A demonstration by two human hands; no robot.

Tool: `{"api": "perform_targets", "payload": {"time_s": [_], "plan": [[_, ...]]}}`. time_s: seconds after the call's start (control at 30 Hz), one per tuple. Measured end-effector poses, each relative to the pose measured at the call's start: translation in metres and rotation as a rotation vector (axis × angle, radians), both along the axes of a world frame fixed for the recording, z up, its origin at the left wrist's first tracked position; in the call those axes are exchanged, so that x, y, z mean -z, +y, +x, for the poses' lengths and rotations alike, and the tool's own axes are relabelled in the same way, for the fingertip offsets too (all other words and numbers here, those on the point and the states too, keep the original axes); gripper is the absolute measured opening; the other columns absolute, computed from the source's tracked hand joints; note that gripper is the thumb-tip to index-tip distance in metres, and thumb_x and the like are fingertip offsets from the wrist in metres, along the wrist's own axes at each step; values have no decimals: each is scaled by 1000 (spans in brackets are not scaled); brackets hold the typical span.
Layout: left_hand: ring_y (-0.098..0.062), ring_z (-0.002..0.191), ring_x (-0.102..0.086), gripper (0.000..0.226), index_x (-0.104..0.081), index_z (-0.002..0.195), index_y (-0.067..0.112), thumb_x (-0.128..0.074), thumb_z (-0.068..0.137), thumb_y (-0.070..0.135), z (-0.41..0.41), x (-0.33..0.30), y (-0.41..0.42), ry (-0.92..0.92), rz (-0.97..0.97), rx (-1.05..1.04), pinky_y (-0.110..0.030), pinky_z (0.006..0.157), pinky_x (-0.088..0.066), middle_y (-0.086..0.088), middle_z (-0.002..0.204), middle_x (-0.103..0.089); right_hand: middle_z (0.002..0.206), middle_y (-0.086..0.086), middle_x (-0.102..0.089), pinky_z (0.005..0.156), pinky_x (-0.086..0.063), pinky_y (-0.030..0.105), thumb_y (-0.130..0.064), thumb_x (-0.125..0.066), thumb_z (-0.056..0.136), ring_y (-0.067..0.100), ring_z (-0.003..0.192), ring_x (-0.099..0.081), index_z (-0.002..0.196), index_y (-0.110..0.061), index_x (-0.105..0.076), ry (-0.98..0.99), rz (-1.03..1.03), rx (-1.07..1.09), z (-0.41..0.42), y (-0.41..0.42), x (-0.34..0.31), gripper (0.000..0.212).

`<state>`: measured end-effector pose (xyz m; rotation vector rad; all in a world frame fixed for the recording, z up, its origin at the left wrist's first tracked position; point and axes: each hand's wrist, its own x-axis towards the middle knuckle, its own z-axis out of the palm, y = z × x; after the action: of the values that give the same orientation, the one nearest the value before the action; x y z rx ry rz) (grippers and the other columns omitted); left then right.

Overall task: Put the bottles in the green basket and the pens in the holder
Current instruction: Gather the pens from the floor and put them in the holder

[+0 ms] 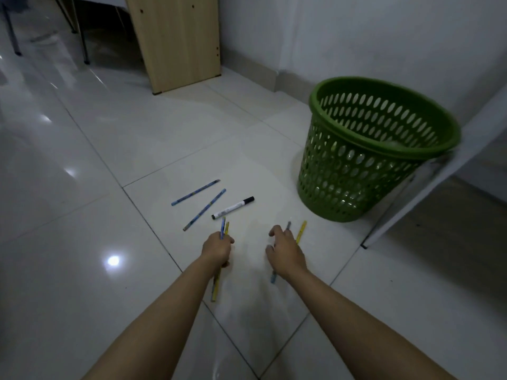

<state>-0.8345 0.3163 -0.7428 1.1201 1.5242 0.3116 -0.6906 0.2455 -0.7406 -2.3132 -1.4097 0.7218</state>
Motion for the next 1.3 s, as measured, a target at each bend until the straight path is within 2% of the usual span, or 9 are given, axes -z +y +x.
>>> {"api": "perform_targets", "payload": {"time_s": [0.1, 0.3, 0.43, 0.53, 0.77, 0.9, 1.1, 1.2, 1.3], "plan": [[-21, 51, -34, 19, -53, 97, 5, -38, 96, 16, 11, 4, 0, 62, 32, 102, -27, 46, -32, -8, 67, -41, 128, 15, -41, 80, -45, 35, -18, -45, 93, 33, 109, -50, 124, -11, -45, -106, -196, -23, 28, -15, 14, 31], [-20, 51, -38, 28, -53, 85, 5, -46, 95, 31, 31, 9, -8, 133, 110, 280, -25, 48, -34, -5, 61, -41, 119, 16, -44, 73, -45, 32, -14, -51, 91, 30, 96, -55, 103, -8, -49, -129, -209, 2, 48, -29, 27, 13], [-21, 50, -40, 27, -56, 85, 4, -43, 97, 25, 37, 9, -5, 155, 72, 368, -26, 47, -38, -6, 59, -42, 116, 19, -49, 65, -40, 30, -5, -56, 84, 28, 84, -51, 123, -8, -34, 110, -134, 250, 38, -25, 29, 45], [-21, 49, -41, 26, -57, 86, 6, -39, 98, 21, 38, 11, -1, 190, 75, 369, -27, 46, -38, -6, 61, -43, 114, 19, -53, 62, -40, 29, -11, -55, 88, 33, 90, -56, 114, -5, -36, 210, -23, 373, 24, -16, 27, 32], [-22, 52, -44, 27, -59, 82, 9, -38, 96, 18, 26, 19, 8, 247, 87, 321, -30, 58, -42, -6, 63, -47, 121, 15, -46, 70, -43, 35, -26, -54, 91, 36, 103, -58, 115, -8, -38, 55, -1, 308, 3, 10, 28, 34], [-26, 54, -54, 30, -61, 87, 6, -36, 98, 19, 15, 18, 10, 214, -6, 265, -29, 53, -46, -15, 71, -55, 123, 13, -48, 80, -49, 38, -11, -51, 91, 32, 108, -58, 120, -10, -38, -76, -97, 222, 3, 14, 37, 32], [-26, 51, -49, 26, -50, 90, 0, -30, 100, 14, 2, 24, 13, -137, -237, -78, -31, 45, -51, -15, 64, -47, 122, 18, -49, 87, -45, 40, -20, -41, 95, 38, 109, -56, 117, -5, -52, -30, -65, 123, -5, 20, 32, 28], [-19, 52, -36, 30, -45, 97, 1, -25, 103, 21, 7, 22, 16, -380, -316, -286, -30, 50, -35, -11, 63, -39, 118, 23, -51, 88, -41, 40, -17, -35, 97, 40, 106, -54, 108, 1, -54, 108, -7, 91, -19, 25, 28, 29], [-22, 54, -43, 41, -53, 107, -3, -25, 103, 28, 17, 19, 18, -411, -250, -371, -30, 53, -36, -12, 71, -49, 112, 21, -57, 84, -41, 38, -19, -35, 97, 36, 103, -55, 97, -4, -54, 275, 16, 49, -37, 30, 24, 25]]}}
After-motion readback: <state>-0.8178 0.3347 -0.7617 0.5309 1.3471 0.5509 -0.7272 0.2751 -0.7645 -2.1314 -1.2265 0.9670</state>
